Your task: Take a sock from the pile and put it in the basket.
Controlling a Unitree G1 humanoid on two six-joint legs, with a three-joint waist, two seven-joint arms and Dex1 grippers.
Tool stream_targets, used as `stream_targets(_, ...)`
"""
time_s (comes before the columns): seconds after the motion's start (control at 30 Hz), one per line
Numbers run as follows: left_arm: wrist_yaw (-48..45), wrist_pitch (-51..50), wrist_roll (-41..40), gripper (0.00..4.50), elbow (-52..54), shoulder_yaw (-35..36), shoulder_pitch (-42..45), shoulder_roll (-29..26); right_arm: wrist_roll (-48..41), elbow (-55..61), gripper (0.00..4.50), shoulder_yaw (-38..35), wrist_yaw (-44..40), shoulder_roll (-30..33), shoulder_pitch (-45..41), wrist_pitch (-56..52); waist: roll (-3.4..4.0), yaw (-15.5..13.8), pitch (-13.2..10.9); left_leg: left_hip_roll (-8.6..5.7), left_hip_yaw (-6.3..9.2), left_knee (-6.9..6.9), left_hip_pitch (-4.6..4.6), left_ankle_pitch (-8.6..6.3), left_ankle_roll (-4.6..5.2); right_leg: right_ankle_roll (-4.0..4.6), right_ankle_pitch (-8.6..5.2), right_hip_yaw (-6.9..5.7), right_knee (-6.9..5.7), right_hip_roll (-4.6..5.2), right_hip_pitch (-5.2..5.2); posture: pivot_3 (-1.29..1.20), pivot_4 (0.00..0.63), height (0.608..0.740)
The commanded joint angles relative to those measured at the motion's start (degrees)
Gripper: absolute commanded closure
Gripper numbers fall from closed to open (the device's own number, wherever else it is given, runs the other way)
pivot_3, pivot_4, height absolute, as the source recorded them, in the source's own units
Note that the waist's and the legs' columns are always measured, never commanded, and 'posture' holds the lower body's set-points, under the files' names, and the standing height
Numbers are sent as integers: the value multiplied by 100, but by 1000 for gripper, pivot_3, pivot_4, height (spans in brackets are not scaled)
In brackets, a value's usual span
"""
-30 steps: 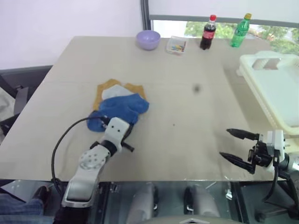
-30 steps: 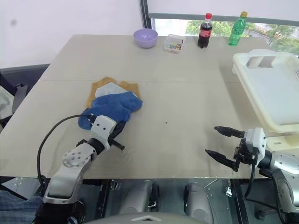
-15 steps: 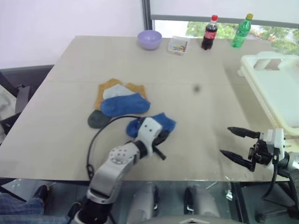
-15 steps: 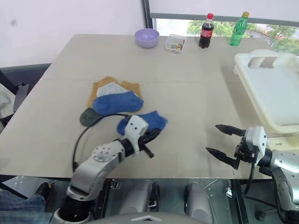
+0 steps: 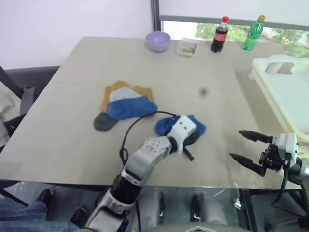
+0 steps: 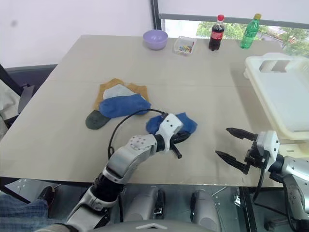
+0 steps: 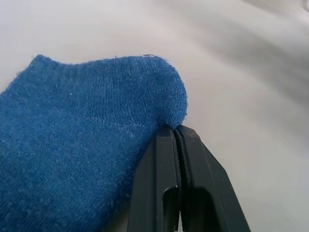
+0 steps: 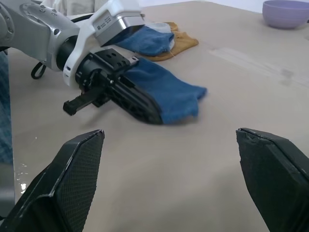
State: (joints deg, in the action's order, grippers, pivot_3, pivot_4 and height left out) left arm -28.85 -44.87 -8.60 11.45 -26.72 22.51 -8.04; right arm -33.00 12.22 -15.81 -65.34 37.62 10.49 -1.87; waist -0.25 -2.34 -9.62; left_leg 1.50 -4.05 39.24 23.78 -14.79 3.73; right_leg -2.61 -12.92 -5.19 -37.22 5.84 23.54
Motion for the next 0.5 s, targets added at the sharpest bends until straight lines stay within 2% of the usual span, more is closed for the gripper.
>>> stream_targets(0.03, -126, -132, -38, 4435, -134, -247, 129, 155, -31, 66, 0, -208, 8, 61, -11, 119, 0, 2, 0, 0, 0, 0, 0, 0, 1, 0, 0, 1, 0, 0, 0, 0, 150, 733)
stream_targets(0.27, -88, -313, -83, 4435, 98, -426, 88, 404, -9, -169, 0, -243, -86, 217, -264, 89, -1, 7, 0, 0, 0, 1, 0, -1, 3, 0, 0, 0, 0, 1, 0, 0, 150, 733)
stream_targets(0.43, -185, -260, -257, 2950, 347, -289, -18, 390, 22, -322, 0, -144, -160, 292, -435, 55, -1, 8, -1, 1, 1, 1, 1, -1, 3, 1, 0, 0, 0, 0, 1, 0, 150, 733)
stream_targets(0.5, -247, -225, -363, 2025, 369, -129, -33, 362, 68, -389, 0, -63, -159, 271, -550, 56, -1, 9, -1, 1, 0, 1, 0, -1, 3, 1, 0, 1, 0, 1, 1, 0, 150, 733)
